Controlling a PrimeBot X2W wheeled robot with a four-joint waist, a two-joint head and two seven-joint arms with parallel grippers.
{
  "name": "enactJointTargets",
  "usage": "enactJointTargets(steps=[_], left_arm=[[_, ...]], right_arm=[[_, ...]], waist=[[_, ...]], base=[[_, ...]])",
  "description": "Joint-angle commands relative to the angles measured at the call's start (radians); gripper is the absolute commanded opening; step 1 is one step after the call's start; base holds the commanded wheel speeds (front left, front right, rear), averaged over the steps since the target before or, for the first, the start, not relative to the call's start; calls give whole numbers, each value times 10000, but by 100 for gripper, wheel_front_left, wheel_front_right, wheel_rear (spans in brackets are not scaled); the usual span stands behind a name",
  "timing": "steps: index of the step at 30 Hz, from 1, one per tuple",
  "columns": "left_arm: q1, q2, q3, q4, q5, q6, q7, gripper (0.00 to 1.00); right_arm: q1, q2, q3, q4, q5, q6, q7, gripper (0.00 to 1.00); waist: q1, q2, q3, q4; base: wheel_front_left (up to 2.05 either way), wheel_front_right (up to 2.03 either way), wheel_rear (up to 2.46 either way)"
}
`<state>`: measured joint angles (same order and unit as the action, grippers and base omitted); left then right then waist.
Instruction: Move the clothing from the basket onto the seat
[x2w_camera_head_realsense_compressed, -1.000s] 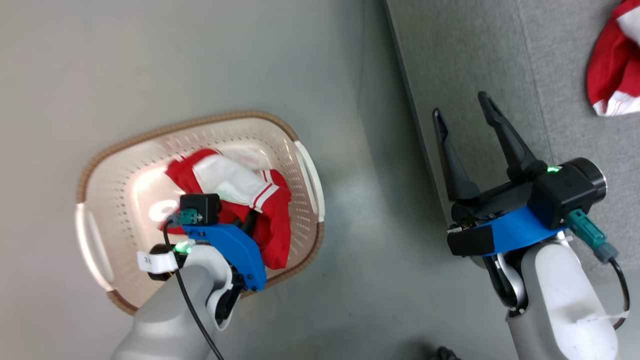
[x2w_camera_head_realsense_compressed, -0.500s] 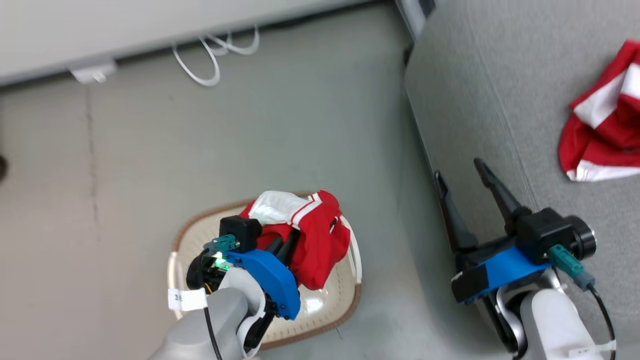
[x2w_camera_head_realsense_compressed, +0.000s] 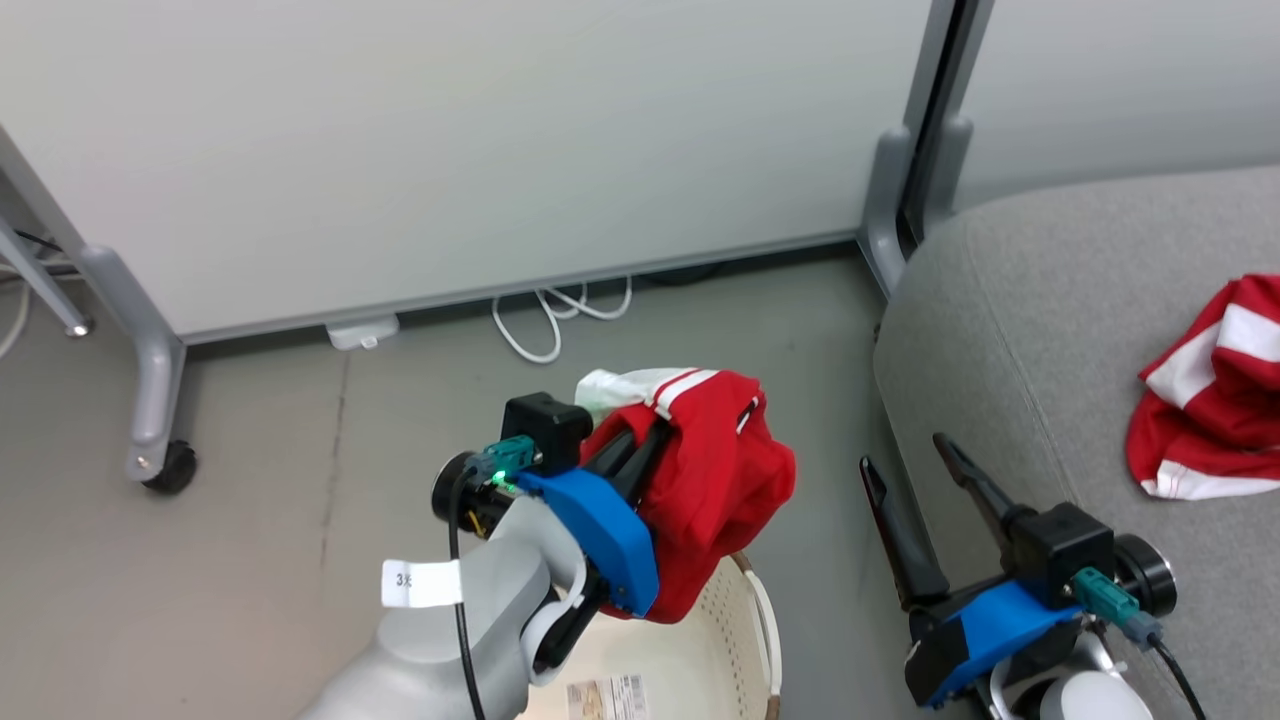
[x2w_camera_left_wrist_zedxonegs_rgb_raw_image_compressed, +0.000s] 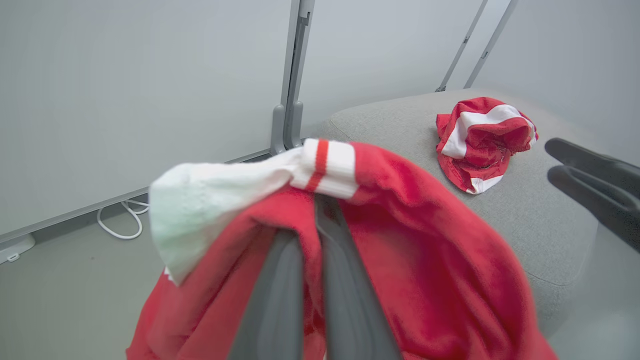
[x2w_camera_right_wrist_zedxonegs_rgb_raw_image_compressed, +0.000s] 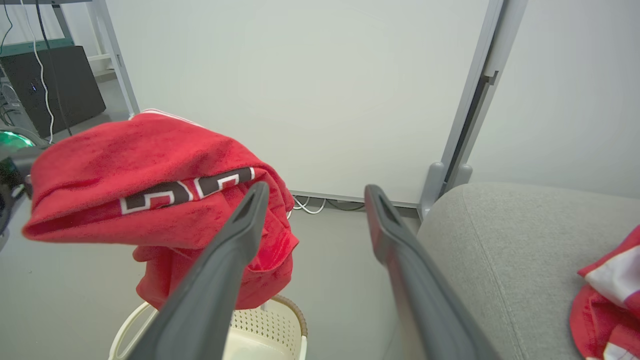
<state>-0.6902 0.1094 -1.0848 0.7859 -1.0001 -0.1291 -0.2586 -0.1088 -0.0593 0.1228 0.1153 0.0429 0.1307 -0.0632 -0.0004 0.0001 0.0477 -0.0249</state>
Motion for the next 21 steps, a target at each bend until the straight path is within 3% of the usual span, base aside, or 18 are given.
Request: enactJointTargets(steps=[1,21], left_arm=[[-235,-34,-65,-57,84,-19,-74,0],[-906,-212,-444,-200,-23,-19,-80,0]], right_arm=[[224,-35,25,-41,54,1,48,100],[695,-49,438,-168,224,1,339,100]], waist=[[4,-1,-428,242],[4,-1,-778,342]], base=[[0,0,0],[0,0,0]])
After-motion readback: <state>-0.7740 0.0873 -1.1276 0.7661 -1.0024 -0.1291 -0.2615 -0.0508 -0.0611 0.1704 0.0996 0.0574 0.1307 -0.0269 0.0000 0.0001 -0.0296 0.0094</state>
